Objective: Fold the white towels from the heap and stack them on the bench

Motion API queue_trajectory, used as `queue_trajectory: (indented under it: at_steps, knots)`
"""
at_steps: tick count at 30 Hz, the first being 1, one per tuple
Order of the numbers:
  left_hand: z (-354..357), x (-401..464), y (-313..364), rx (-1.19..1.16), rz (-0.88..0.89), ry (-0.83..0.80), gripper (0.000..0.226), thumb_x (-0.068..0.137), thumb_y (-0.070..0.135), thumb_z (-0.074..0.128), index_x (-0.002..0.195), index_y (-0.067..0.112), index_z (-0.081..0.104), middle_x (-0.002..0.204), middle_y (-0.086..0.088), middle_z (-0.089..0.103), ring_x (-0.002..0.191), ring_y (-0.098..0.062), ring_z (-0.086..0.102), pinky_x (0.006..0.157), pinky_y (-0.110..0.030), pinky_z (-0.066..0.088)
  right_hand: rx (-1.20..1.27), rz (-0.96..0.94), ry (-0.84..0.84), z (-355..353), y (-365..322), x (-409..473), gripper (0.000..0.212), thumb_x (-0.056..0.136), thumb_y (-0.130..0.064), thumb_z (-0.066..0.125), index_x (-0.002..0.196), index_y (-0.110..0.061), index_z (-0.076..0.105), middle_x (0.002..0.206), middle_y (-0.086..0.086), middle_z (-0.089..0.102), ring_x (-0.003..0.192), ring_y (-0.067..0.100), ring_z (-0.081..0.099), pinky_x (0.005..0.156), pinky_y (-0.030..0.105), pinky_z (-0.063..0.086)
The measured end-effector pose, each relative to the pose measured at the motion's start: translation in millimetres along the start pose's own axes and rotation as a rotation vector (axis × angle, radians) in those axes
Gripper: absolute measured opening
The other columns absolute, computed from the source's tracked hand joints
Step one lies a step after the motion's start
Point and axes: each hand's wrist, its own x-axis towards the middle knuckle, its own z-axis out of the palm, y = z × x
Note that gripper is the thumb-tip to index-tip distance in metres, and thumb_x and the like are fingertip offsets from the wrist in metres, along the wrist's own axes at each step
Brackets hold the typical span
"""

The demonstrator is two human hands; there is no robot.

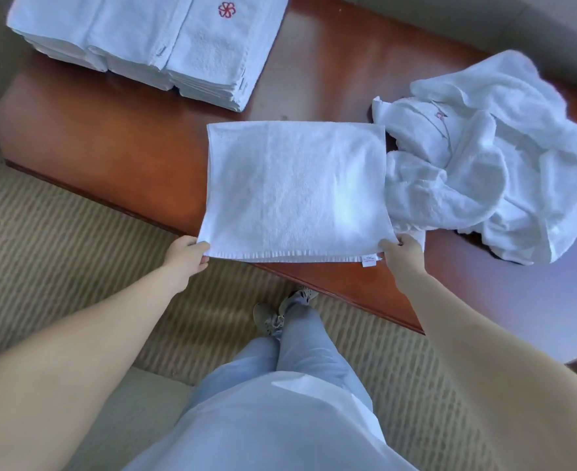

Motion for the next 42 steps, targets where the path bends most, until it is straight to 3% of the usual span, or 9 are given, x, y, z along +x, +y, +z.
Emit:
queue_trajectory:
  at_steps: [4, 11, 14, 18, 22, 28, 34, 39, 42]
  knots:
    - [2.1, 21.1, -17.8, 0.057, -0.01, 0.006, 0.001, 0.096, 0.015, 0.067, 0.097, 0.016, 0.066, 0.097, -0.001, 0.064, 0.084, -0.013, 0.065, 0.072, -0.026, 0.056, -0.158, 0.008, 0.045, 13.5, 12.0, 17.9, 0.018, 0.088, -0.022, 0.053, 0.096, -0.018, 0.069, 0.081, 0.002, 0.07, 0.062, 0.011, 0.052, 0.05, 0.024, 0.038]
    - [5.5, 33.8, -22.7, 0.062, -0.026, 0.026, 0.019, 0.095, 0.012, 0.067, 0.114, 0.012, 0.062, 0.108, -0.003, 0.06, 0.09, -0.014, 0.061, 0.08, -0.03, 0.056, -0.129, -0.022, 0.118, 9.3, 22.2, 19.0, 0.014, 0.078, -0.032, 0.054, 0.077, -0.017, 0.054, 0.07, -0.004, 0.053, 0.062, 0.019, 0.046, 0.056, 0.029, 0.037]
    - [5.9, 39.7, -30.3, 0.134, -0.028, 0.034, 0.024, 0.095, 0.015, 0.067, 0.118, 0.009, 0.063, 0.114, -0.004, 0.06, 0.093, -0.016, 0.062, 0.09, -0.035, 0.058, -0.274, 0.0, 0.052, 7.7, 36.3, 25.0, 0.009, 0.086, -0.026, 0.058, 0.084, -0.017, 0.055, 0.073, -0.002, 0.054, 0.065, 0.022, 0.05, 0.058, 0.029, 0.038]
    - [7.3, 43.4, -34.7, 0.173, -0.055, 0.007, 0.028, 0.095, 0.016, 0.067, 0.121, 0.006, 0.064, 0.118, -0.006, 0.06, 0.097, -0.017, 0.061, 0.099, -0.039, 0.056, -0.445, 0.017, 0.025, 8.2, 46.1, 28.7, 0.025, 0.093, -0.023, 0.057, 0.116, -0.014, 0.061, 0.106, 0.005, 0.062, 0.082, 0.027, 0.058, 0.067, 0.032, 0.044]
    - [7.8, 41.3, -31.5, 0.126, -0.073, -0.034, 0.028, 0.096, 0.019, 0.068, 0.122, 0.01, 0.063, 0.121, -0.002, 0.058, 0.107, -0.016, 0.059, 0.103, -0.037, 0.053, -0.39, -0.042, 0.011, 10.9, 43.9, 27.6, 0.029, 0.091, -0.023, 0.057, 0.118, -0.014, 0.063, 0.123, 0.005, 0.061, 0.09, 0.027, 0.063, 0.068, 0.031, 0.044]
    - [8.9, 37.6, -30.6, 0.072, -0.058, -0.065, 0.016, 0.095, 0.019, 0.069, 0.108, 0.009, 0.064, 0.118, -0.003, 0.059, 0.104, -0.015, 0.06, 0.102, -0.035, 0.053, -0.308, -0.047, -0.022, 7.9, 40.1, 27.3, 0.02, 0.092, -0.036, 0.058, 0.108, -0.024, 0.06, 0.097, -0.009, 0.064, 0.078, 0.016, 0.062, 0.06, 0.029, 0.041]
    - [5.3, 27.7, -31.0, 0.008, -0.033, -0.143, 0.013, 0.097, 0.018, 0.069, 0.095, 0.009, 0.06, 0.106, -0.008, 0.067, 0.096, -0.022, 0.075, 0.082, -0.028, 0.059, -0.228, 0.001, -0.039, 5.9, 45.1, 32.9, 0.02, 0.095, -0.032, 0.06, 0.108, -0.018, 0.064, 0.098, 0.0, 0.073, 0.09, 0.022, 0.068, 0.076, 0.038, 0.054]
    - [-2.0, 20.0, -25.1, -0.012, -0.002, -0.064, 0.014, 0.092, 0.02, 0.076, 0.088, 0.01, 0.066, 0.094, -0.007, 0.066, 0.085, -0.018, 0.07, 0.087, -0.031, 0.059, -0.066, 0.031, -0.004, -4.2, 37.0, 30.4, 0.017, 0.093, -0.029, 0.067, 0.091, -0.013, 0.074, 0.065, -0.006, 0.073, 0.063, 0.011, 0.065, 0.068, 0.028, 0.051]
    - [-11.1, 10.5, -7.0, -0.103, -0.018, -0.039, 0.018, 0.088, 0.026, 0.08, 0.091, 0.012, 0.069, 0.089, -0.005, 0.068, 0.079, -0.014, 0.067, 0.078, -0.028, 0.057, 0.053, 0.061, -0.001, -15.6, 17.8, 22.8, 0.014, 0.091, -0.027, 0.073, 0.089, -0.014, 0.073, 0.063, -0.004, 0.074, 0.058, 0.005, 0.067, 0.069, 0.023, 0.055]
